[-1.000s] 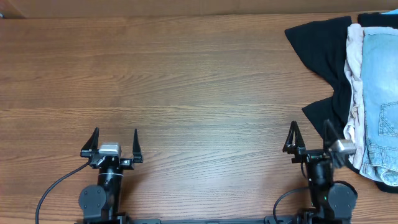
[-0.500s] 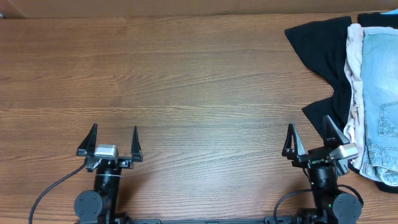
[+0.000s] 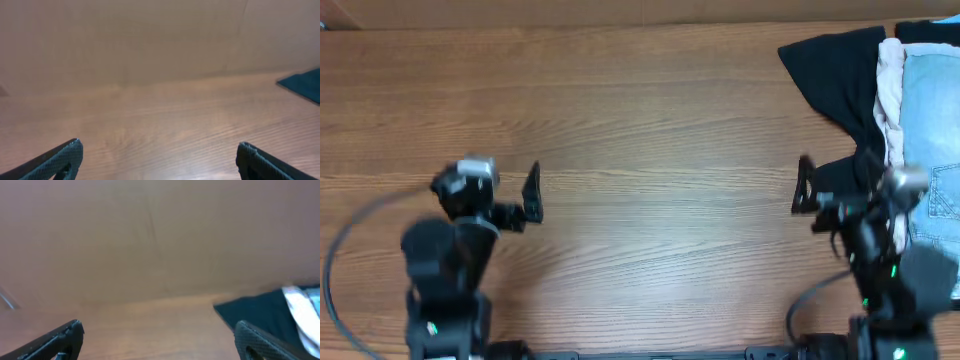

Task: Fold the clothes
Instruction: 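Reach the right gripper into the clothes pile and grasp the denim shorts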

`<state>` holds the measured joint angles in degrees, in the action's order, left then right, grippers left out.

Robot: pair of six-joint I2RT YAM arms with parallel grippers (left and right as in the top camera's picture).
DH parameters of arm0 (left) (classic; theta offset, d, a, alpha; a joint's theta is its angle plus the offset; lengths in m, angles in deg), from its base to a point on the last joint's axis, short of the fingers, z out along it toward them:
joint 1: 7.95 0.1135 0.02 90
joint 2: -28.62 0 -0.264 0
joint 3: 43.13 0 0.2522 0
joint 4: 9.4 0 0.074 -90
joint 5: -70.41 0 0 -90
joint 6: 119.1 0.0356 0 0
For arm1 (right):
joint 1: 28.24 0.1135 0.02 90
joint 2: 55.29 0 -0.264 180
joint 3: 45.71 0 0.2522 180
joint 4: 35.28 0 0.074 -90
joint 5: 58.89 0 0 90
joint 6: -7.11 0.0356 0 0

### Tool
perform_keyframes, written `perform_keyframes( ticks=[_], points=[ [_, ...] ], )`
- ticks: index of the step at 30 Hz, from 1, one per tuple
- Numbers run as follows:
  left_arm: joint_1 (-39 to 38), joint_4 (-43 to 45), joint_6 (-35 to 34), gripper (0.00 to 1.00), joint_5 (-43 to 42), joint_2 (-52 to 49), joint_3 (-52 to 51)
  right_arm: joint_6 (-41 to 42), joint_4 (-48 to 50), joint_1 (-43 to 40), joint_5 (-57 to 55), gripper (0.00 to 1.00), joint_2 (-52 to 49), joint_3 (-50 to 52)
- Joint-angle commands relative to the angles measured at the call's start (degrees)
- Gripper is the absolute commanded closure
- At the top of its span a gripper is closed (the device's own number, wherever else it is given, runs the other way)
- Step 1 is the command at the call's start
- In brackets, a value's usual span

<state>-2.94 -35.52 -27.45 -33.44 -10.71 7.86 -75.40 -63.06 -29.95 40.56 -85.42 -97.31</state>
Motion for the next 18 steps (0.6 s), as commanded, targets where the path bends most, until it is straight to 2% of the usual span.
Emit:
perform_keyframes(
  ticks=[1,5,8,13,15,18],
  points=[
    [0.3,-6.6,0.1,0.0,-1.1,-10.1,11.8,-0.5,-8.3,0.4,-5.0,0.0,-11.1,-11.0],
    [0.3,-19.6,1.5,0.0,-1.1,-21.7,24.6,-0.5,-19.9,0.4,-7.3,0.0,-25.7,-23.3],
    [0.3,-24.7,3.1,0.0,-1.0,-28.5,30.4,-0.4,-25.3,0.4,-6.8,0.0,-36.0,-30.0],
    [0.2,-24.1,3.5,0.0,-1.1,-37.5,31.5,0.7,-27.0,-0.5,-6.8,0.0,-48.1,-31.7],
    [0.2,-24.0,2.4,0.0,-3.0,-40.7,31.5,4.1,-28.4,-1.8,-6.8,0.0,-50.8,-31.7],
    [0.2,-22.2,2.1,0.0,-12.1,-44.7,31.5,13.1,-31.3,-6.3,-7.6,0.0,-53.8,-31.7]
  ],
)
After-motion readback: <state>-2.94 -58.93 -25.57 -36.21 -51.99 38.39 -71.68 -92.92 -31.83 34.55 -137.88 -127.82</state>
